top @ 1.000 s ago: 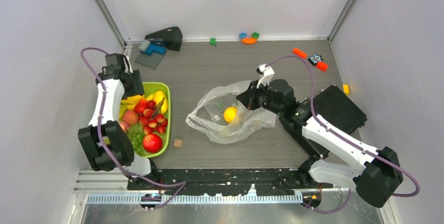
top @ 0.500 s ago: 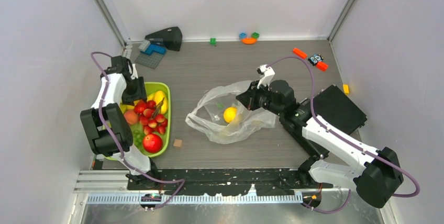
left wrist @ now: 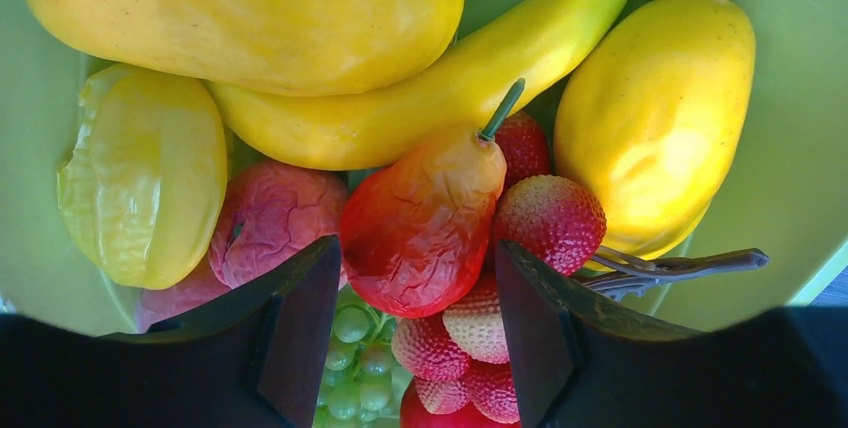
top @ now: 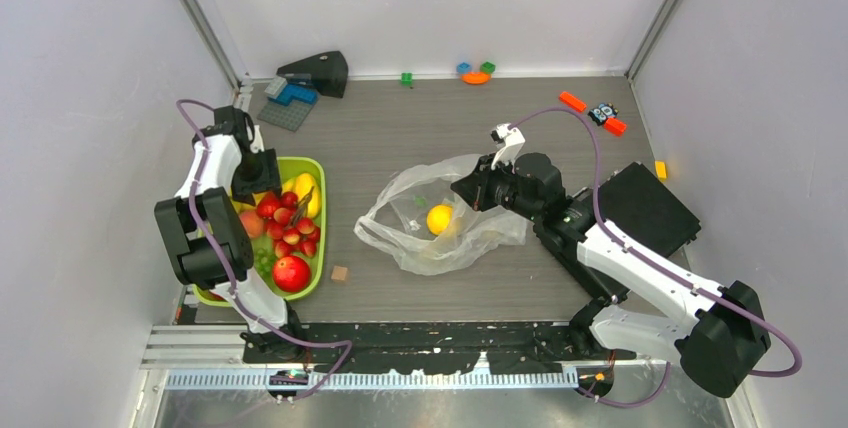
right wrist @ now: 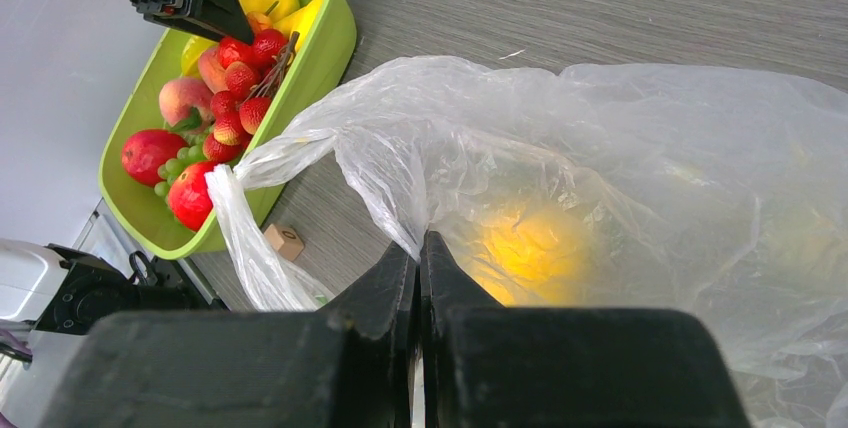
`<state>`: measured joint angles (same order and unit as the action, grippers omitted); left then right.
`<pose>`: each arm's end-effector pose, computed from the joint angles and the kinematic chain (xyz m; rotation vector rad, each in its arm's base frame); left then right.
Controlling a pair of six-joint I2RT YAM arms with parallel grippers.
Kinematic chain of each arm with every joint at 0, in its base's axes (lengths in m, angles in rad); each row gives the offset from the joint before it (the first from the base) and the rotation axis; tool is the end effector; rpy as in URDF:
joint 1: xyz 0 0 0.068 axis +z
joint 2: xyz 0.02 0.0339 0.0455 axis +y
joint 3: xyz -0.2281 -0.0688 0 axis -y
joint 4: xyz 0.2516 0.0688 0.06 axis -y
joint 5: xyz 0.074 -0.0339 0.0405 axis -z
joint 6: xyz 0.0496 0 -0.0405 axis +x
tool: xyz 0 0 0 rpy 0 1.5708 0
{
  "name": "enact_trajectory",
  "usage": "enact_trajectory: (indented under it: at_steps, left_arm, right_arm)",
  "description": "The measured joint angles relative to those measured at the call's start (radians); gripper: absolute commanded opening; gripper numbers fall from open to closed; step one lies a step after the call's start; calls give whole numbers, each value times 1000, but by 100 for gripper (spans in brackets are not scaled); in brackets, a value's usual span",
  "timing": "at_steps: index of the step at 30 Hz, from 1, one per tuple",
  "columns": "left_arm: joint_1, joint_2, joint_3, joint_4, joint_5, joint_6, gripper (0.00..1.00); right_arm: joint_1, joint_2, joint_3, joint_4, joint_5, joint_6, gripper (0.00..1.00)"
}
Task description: Place the fake fruits into the plastic bag and tie a complex knot
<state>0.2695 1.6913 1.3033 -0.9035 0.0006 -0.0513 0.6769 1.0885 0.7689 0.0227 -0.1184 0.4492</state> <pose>0.3249 0.0897 0.1815 -0.4572 2.8268 0.0430 0.2222 0.1861 0.2574 -0.3082 1.9383 0.8726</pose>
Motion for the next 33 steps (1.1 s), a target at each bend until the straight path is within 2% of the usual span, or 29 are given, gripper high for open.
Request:
enact_trajectory:
  at_steps: [6,15,25,28,33]
  left_arm:
    - [0,25,8,-14,-12,0,64]
    - [-10,48,13,-29,-18,2,39]
    - [-22,35,13,-27,-39,8,34]
    - [-29,-31,-10,-7,-61,8,35]
    - [-41,-230,-70,48,-92,8,35]
  right_arm:
    - [0,0,0,0,0,2,5]
    - [0,0,0,0,0,3,5]
    - [0,-6,-1,0,1,4,5]
    - [0,-10,-1,0,1,4,5]
    - [0,-11,-1,-1,1,4,5]
